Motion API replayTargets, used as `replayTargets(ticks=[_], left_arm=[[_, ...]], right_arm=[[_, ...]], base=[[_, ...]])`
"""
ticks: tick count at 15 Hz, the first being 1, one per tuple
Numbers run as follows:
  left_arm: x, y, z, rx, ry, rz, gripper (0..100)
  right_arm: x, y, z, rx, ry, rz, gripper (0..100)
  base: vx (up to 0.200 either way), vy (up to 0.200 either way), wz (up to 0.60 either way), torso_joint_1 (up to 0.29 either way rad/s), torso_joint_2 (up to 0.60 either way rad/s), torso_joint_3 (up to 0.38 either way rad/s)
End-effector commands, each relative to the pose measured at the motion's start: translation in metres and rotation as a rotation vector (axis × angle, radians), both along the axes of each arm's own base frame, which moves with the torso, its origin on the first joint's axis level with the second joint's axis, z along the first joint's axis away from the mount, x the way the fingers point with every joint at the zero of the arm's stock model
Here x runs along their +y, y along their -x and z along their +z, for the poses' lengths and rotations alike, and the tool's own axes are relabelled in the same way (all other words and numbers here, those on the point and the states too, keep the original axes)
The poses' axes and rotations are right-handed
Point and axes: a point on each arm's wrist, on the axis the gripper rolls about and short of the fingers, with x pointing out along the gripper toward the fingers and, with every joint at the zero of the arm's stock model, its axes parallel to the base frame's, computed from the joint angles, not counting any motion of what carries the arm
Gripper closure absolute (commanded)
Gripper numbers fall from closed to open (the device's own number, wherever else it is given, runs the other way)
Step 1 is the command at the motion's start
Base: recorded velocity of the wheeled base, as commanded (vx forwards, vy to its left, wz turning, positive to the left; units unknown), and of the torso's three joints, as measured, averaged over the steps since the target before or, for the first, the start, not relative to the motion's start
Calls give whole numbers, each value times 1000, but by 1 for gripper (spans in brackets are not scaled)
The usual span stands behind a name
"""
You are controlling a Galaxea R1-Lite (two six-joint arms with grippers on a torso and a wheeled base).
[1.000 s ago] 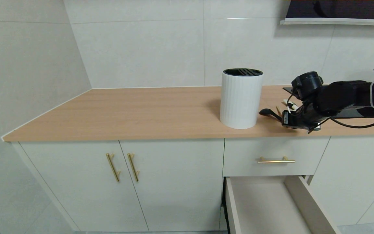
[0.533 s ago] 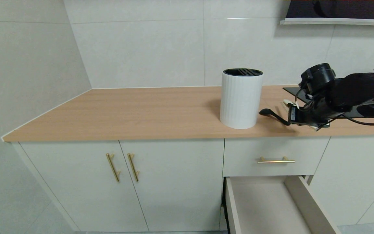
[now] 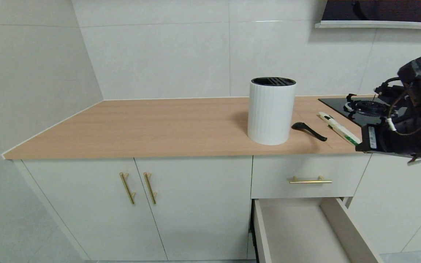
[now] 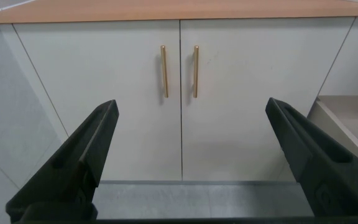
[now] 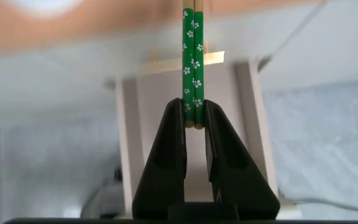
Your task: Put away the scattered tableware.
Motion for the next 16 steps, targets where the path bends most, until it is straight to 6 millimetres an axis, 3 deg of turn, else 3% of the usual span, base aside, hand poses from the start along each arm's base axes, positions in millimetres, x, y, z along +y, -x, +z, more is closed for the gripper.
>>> replayTargets(ticks=[1,3,5,16], left_arm=[[0,0,0,1,0,0,0],[0,0,0,1,0,0,0],[0,0,0,1,0,0,0],[0,0,0,0,0,0,0]], right_arm=[[-9,44,21,-18,-61,67,100],[-13,72,28,37,-98,217,100],[-14,78,25,89,-107,295,100],[0,51,-15,263,-92,404,100]], base=[[0,0,0,0,0,0],[0,0,0,0,0,0],[0,0,0,0,0,0],[0,0,0,0,0,0]])
